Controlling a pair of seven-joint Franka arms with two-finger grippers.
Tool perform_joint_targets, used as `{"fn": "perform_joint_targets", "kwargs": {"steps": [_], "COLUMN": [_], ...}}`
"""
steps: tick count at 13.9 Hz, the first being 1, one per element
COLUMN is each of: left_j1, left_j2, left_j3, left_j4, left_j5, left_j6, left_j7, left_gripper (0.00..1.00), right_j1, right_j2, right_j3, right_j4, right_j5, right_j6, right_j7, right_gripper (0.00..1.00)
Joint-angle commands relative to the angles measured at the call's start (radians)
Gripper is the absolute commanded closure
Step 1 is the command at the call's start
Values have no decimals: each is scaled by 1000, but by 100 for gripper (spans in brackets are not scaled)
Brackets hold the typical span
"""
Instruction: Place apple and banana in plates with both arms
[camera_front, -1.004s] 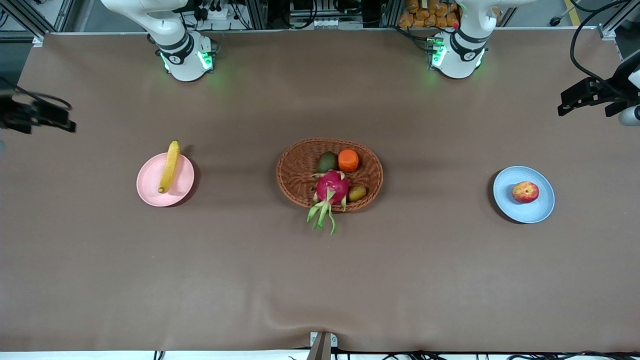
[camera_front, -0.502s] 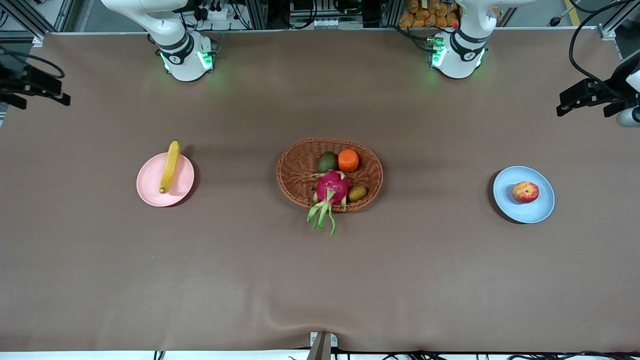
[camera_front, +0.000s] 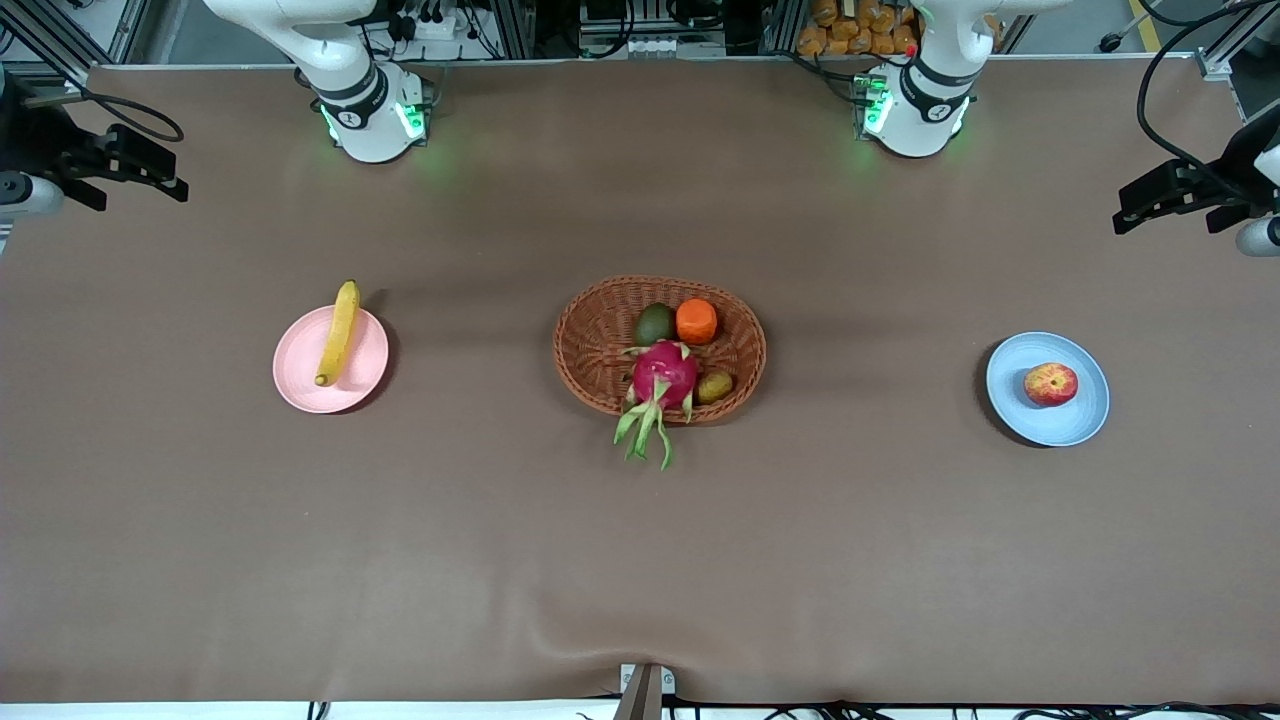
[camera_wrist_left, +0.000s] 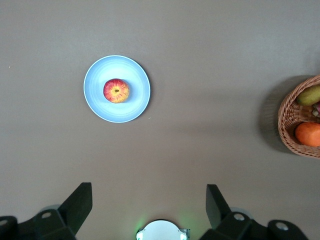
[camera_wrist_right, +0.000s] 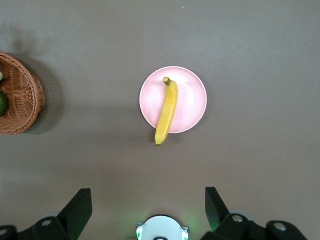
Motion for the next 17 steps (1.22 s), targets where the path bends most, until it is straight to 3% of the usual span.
{"fn": "perform_joint_targets", "kwargs": {"steps": [1,4,17], "left_j1": [-5,-6,-3], "left_j2": [-21,-18,2], "left_j3": [3,3,-4], "left_j4": [-15,-15,14], "left_j5": [8,8,8], "left_j6": [5,5,5], "left_j7": [-18,-10,5], "left_gripper": [0,0,0], "right_j1": [-13,22,27], "right_j2": [-14,6,25], "right_j3": [20,23,23], "right_j4": [-30,-22,-4], "right_j5": [-36,-72,-72], "right_j6": [30,25,21], "right_j7": [-8,-7,-5], "right_gripper": [0,0,0]}}
